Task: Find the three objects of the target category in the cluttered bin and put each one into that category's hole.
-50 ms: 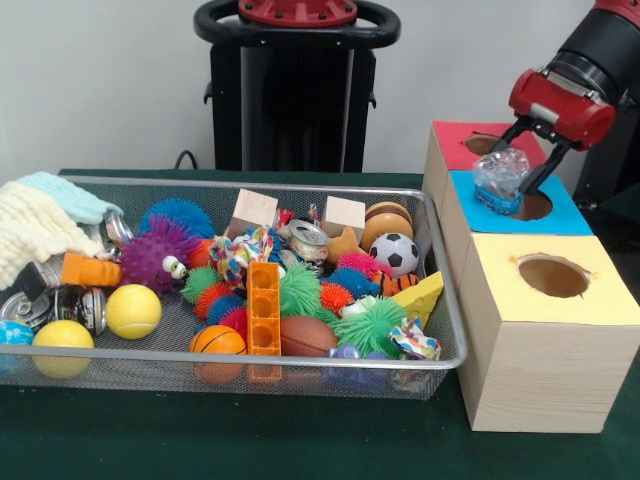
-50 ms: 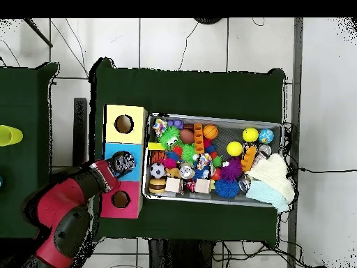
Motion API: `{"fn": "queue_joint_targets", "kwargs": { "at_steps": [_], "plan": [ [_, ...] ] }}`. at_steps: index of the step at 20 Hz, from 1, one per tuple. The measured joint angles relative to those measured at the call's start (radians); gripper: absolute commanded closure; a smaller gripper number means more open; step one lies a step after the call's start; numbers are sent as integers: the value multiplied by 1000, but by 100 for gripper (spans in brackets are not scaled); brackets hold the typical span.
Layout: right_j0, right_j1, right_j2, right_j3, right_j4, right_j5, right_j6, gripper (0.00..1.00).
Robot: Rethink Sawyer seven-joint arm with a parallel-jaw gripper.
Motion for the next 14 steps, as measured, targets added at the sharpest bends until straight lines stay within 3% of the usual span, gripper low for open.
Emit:
{"fn": "queue_joint_targets", "kwargs": {
  "at_steps": [14],
  "plan": [
    [-18, -80, 16, 0, -2, 0, 0, 0]
  ]
}}
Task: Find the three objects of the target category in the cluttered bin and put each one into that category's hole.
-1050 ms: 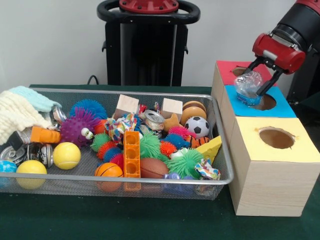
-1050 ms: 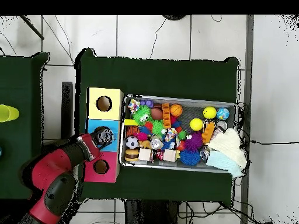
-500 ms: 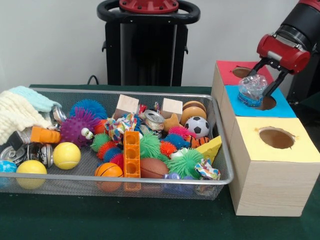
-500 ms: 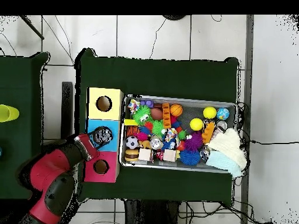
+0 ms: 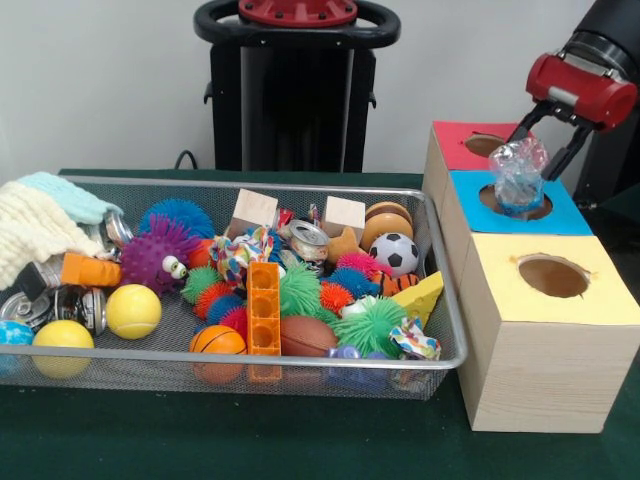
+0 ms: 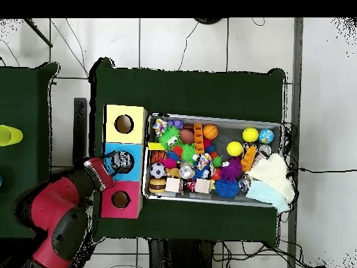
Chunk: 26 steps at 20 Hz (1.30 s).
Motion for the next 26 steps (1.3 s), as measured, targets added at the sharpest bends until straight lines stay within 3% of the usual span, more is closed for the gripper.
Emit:
{"fn": "queue_joint_targets", "kwargs": {
  "at_steps": [11, 26],
  "plan": [
    [-60, -97, 40, 1, -7, -19, 0, 0],
    [-63, -81, 66, 1, -29, -84, 0, 0]
  ]
}}
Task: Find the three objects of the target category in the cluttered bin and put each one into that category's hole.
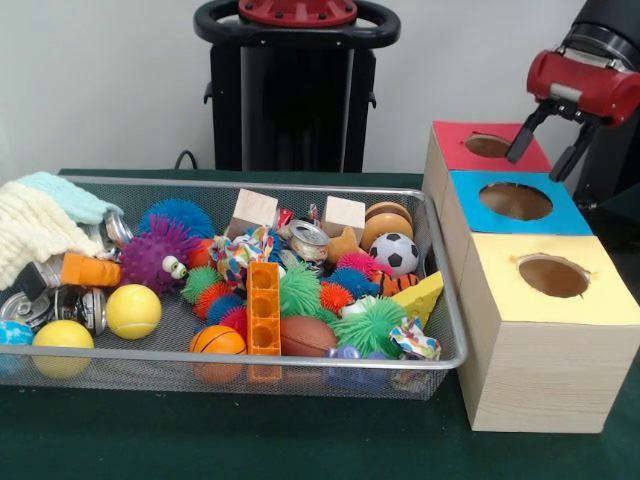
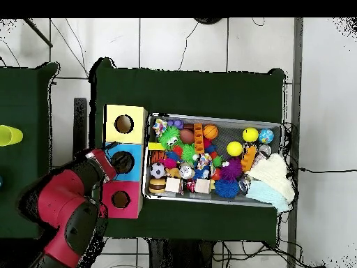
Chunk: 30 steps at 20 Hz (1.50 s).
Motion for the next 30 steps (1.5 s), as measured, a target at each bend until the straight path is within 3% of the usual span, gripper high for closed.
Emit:
{"fn": "queue_joint_targets", "kwargs": {
  "at_steps": [7, 12, 24, 30],
  "plan": [
    [-7, -8, 5, 0, -11, 0, 0, 0],
    [-53, -57, 20, 0, -66, -1, 0, 0],
    [-389, -327, 201, 3, -355, -37, -11, 0],
    [-468, -394, 256, 3, -473, -66, -11, 0]
  ]
}}
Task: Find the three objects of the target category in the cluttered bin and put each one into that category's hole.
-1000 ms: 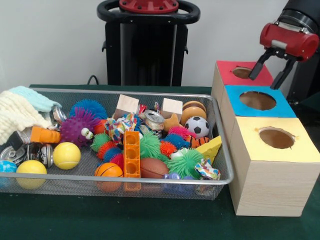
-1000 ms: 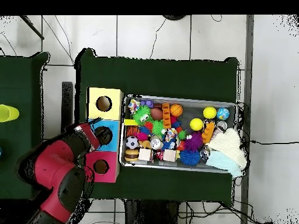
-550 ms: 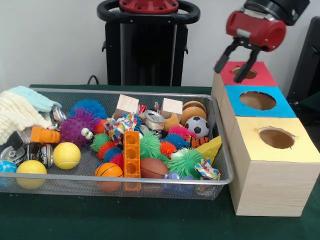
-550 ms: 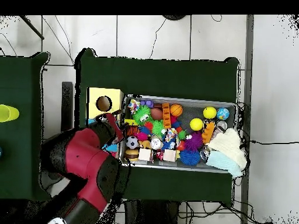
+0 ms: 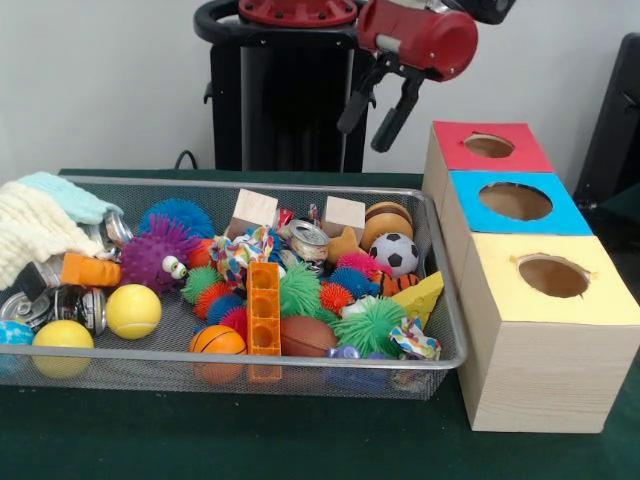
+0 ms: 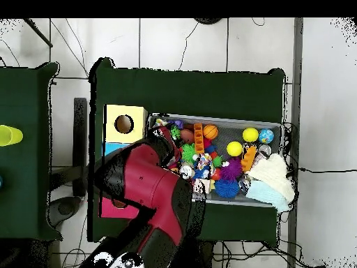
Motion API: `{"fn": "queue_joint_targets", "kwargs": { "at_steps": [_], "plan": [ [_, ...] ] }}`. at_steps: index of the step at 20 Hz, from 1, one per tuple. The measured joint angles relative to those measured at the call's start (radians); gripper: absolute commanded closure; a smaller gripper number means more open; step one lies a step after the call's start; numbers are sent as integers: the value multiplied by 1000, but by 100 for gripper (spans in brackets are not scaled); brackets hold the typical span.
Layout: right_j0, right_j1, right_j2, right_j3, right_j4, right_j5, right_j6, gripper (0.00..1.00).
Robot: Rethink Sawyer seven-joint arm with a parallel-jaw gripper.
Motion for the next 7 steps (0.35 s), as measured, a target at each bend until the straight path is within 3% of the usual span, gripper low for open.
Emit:
{"fn": "queue_joint_targets", "kwargs": {
  "at_steps": [7],
  "plan": [
    [-9, -34, 57, -4, -109, -2, 0, 0]
  ]
}}
